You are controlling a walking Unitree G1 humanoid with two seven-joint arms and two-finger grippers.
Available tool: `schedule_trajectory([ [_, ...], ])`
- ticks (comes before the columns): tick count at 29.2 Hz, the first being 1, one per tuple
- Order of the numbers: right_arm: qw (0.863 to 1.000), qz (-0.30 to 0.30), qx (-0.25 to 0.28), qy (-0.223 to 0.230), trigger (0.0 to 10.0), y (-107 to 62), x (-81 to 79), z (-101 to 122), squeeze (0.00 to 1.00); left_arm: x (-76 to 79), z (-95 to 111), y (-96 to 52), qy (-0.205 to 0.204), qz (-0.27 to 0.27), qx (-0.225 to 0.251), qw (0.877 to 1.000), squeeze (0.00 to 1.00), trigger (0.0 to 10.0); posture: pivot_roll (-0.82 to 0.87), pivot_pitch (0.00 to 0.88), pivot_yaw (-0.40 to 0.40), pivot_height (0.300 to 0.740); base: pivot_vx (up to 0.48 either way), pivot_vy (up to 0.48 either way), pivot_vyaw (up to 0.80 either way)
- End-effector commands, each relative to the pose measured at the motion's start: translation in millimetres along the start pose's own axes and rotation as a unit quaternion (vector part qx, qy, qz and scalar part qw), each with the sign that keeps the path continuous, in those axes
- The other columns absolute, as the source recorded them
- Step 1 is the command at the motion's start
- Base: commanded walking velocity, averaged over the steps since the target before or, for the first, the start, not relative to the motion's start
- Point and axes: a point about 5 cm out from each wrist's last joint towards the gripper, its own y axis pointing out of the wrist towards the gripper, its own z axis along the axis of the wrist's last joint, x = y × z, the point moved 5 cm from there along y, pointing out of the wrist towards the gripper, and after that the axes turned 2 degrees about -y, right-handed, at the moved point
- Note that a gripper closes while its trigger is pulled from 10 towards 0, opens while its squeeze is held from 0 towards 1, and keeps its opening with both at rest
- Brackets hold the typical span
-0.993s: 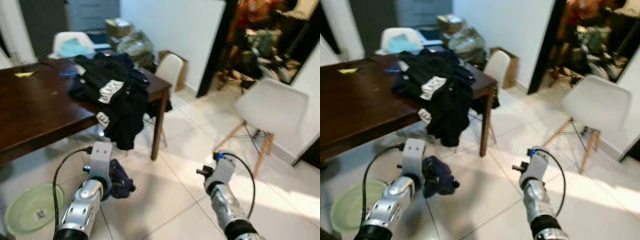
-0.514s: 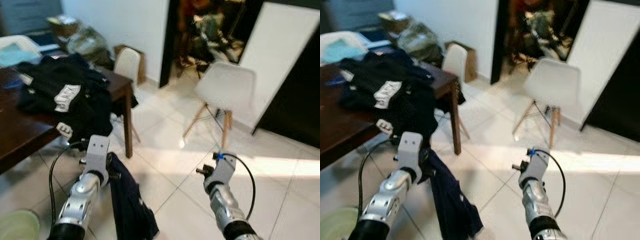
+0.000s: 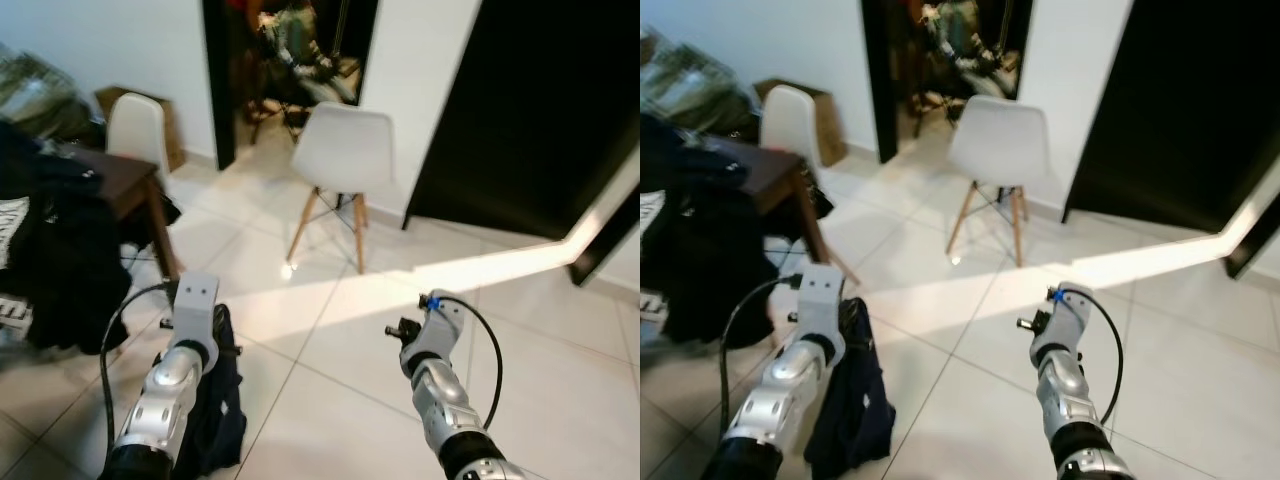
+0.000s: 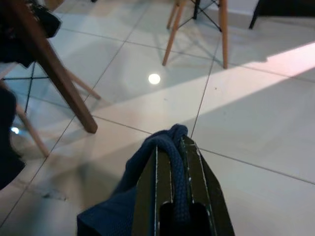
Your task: Hang hanger
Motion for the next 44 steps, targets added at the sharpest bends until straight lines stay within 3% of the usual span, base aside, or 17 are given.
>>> schedule_trajectory([
  [1,1.0,-0.006,0.005,-0.006,10.0,1.6,5.6,5.5,0.0,2.4,0.1,2.2,0.008,0.006,0.004,1.0,0.0,10.0,-0.04,0.031,-0.063,0.74,0.0,0.0,-0.8],
  [5,1.0,-0.009,0.0,-0.011,10.0,-0.4,12.5,2.2,0.0,6.8,6.1,4.8,-0.016,0.003,0.004,1.0,0.0,10.0,-0.02,0.025,-0.087,0.74,0.0,0.0,-0.8],
  [10,1.0,-0.001,-0.018,-0.019,10.0,-2.1,10.7,-8.9,0.0,6.3,2.0,-0.1,-0.013,-0.007,0.002,1.0,0.0,10.0,0.02,0.011,-0.117,0.74,0.0,0.0,-0.8],
  [14,0.999,0.008,-0.033,-0.018,10.0,-0.1,-0.2,-13.4,0.0,-13.2,-4.8,-6.0,-0.014,0.03,-0.017,0.999,0.0,10.0,0.04,0.003,-0.129,0.74,0.0,0.0,-0.8],
  [20,1.0,0.018,-0.013,-0.017,10.0,3.5,-11.7,-0.4,0.0,-26.3,-12.0,-8.3,-0.008,0.047,-0.017,0.999,0.0,10.0,0.01,0.026,-0.095,0.74,0.0,0.0,-0.8],
  [25,1.0,0.008,-0.013,-0.018,10.0,0.9,-3.1,-4.4,0.0,-19.8,3.9,-7.6,-0.014,0.043,0.019,0.999,0.0,10.0,0.0,0.053,-0.067,0.74,0.0,0.0,-0.8],
  [30,1.0,0.003,-0.011,-0.014,10.0,-0.9,-1.4,-6.2,0.0,-17.0,5.3,-6.8,-0.007,0.037,0.023,0.999,0.0,10.0,-0.01,0.062,-0.048,0.74,0.0,0.0,-0.8],
  [37,0.999,-0.007,-0.007,-0.03,10.0,-14.3,12.3,-20.2,0.0,2.2,15.9,-3.1,0.0,-0.002,0.046,0.999,0.0,10.0,-0.03,0.042,-0.034,0.74,0.0,0.0,-0.8],
  [41,0.999,0.003,-0.012,-0.04,10.0,-14.4,12.0,-22.9,0.0,2.4,21.3,-1.9,-0.007,-0.001,0.057,0.998,0.0,10.0,-0.02,0.038,-0.043,0.74,0.0,0.0,-0.8],
  [44,0.999,0.025,-0.003,-0.04,10.0,-11.0,1.9,-16.3,0.0,-2.8,23.7,-3.2,-0.01,0.008,0.062,0.998,0.0,10.0,-0.01,0.033,-0.06,0.74,0.0,0.0,-0.8],
])
